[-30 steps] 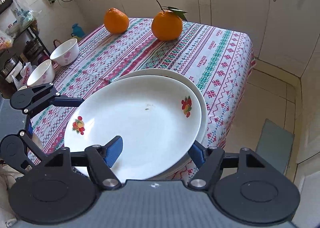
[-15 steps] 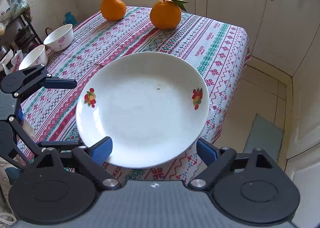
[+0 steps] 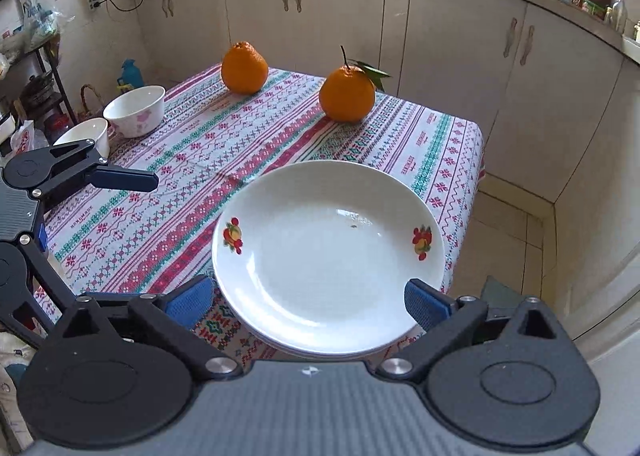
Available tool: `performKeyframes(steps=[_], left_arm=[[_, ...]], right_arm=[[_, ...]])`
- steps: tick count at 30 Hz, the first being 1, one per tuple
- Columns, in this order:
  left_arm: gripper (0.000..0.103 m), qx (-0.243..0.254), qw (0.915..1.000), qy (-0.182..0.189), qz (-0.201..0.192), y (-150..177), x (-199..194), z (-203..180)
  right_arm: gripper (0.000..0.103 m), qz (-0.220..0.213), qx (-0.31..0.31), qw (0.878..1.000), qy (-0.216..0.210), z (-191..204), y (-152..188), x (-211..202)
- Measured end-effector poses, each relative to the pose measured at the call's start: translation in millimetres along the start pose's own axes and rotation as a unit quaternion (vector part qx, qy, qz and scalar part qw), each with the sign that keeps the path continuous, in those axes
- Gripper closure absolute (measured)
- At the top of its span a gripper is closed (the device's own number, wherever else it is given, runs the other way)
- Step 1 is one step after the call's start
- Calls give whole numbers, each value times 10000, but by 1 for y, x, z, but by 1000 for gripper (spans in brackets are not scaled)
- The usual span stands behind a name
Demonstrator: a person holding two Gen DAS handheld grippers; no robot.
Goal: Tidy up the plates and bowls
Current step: 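Open the right tool and withdraw from the plate stack, then move the right tool to a white bowl and grasp its rim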
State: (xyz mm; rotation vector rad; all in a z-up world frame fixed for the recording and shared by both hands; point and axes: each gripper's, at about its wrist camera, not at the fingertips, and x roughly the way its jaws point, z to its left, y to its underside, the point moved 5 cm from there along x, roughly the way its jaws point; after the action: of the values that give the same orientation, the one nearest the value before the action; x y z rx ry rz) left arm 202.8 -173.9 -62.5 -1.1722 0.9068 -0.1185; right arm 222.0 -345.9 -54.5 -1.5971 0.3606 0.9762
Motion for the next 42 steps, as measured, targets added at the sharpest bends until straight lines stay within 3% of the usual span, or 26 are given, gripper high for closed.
performKeyframes(steps=[5, 12, 26, 34, 42], left_arm=[[3, -40, 9991, -343, -227, 10, -36, 12], [3, -166, 9937, -1070, -301, 38, -96, 43], [3, -830, 9683, -2355, -48, 125, -200, 121], [3, -1252, 9663, -2229, 288, 169, -195, 145], [6, -1312, 9712, -1972, 259, 177, -185, 151]], right_arm=[[0, -526, 189, 9978, 354, 31, -4, -11], [0, -924, 287, 9948, 306, 92, -10, -8], [0, -923, -503, 9924, -643, 213, -47, 25], [0, -775, -663, 9836, -1490, 264, -72, 46], [1, -418, -833, 9767, -1932, 301, -75, 77]])
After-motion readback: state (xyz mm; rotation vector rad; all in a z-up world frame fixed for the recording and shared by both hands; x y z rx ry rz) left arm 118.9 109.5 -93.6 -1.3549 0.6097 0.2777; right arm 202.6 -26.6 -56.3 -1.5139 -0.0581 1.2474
